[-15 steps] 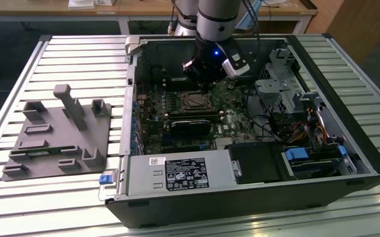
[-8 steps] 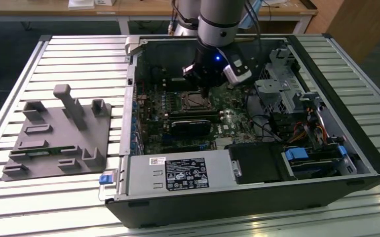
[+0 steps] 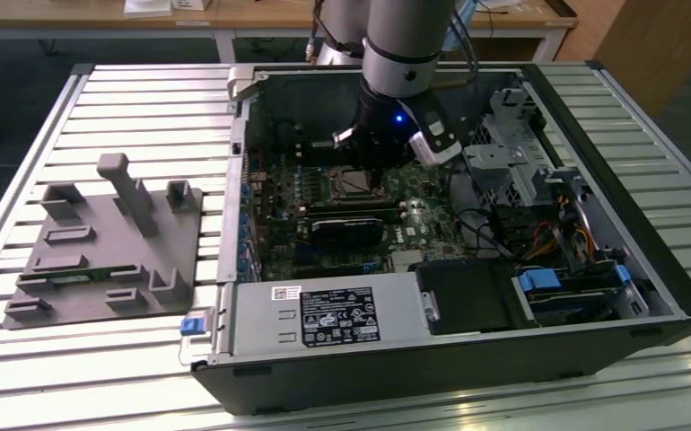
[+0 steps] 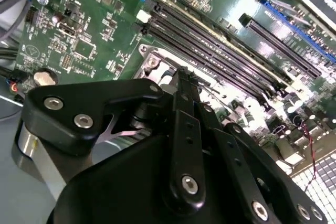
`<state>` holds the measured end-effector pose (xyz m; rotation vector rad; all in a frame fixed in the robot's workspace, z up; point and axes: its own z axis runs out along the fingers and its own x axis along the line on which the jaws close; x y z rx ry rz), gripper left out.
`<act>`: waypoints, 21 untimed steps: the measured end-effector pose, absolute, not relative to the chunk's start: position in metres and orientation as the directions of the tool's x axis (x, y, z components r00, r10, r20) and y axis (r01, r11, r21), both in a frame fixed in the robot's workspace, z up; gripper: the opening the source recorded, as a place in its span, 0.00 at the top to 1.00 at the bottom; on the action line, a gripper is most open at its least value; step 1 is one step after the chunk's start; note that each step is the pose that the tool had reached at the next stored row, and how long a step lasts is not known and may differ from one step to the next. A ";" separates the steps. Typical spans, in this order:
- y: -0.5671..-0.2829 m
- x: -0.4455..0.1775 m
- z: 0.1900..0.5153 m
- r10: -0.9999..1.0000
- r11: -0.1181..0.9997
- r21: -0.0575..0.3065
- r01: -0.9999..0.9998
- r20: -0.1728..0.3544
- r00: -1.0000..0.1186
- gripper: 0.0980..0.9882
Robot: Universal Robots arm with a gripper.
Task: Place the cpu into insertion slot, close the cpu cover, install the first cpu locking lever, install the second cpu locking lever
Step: 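Install the second cpu locking lever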
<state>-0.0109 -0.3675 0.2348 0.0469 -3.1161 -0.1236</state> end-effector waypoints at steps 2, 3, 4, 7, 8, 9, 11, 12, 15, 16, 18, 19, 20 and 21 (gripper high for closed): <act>-0.368 -0.012 0.234 -0.031 0.996 0.080 -0.029 0.022 -0.999 0.99; -0.368 -0.015 0.234 -0.031 0.996 0.080 -0.029 0.022 -0.999 0.99; -0.368 -0.017 0.234 -0.031 0.996 0.080 -0.029 0.022 -0.999 0.99; -0.372 -0.022 0.234 -0.031 0.996 0.082 -0.029 0.023 -0.999 0.99; -0.373 -0.022 0.234 -0.031 0.996 0.082 -0.029 0.023 -0.999 0.99; -0.374 -0.023 0.234 -0.030 0.996 0.082 -0.028 0.023 -0.999 0.99; -0.375 -0.028 0.234 -0.031 0.996 0.082 -0.029 0.023 -0.999 0.99; -0.375 -0.032 0.234 -0.031 0.996 0.082 -0.029 0.023 -0.999 0.99; -0.376 -0.043 0.234 -0.031 0.996 0.084 -0.029 0.023 -0.999 0.99; -0.376 -0.043 0.233 -0.031 0.996 0.084 -0.029 0.023 -0.999 0.99; -0.377 -0.043 0.232 -0.030 0.996 0.089 -0.027 0.025 -0.999 0.99; -0.377 -0.043 0.232 -0.029 0.995 0.094 -0.027 0.027 -0.999 0.99; -0.377 -0.043 0.232 -0.029 0.995 0.101 -0.026 0.028 -0.999 0.99; -0.378 -0.043 0.232 -0.029 0.993 0.113 -0.026 0.028 -0.999 0.99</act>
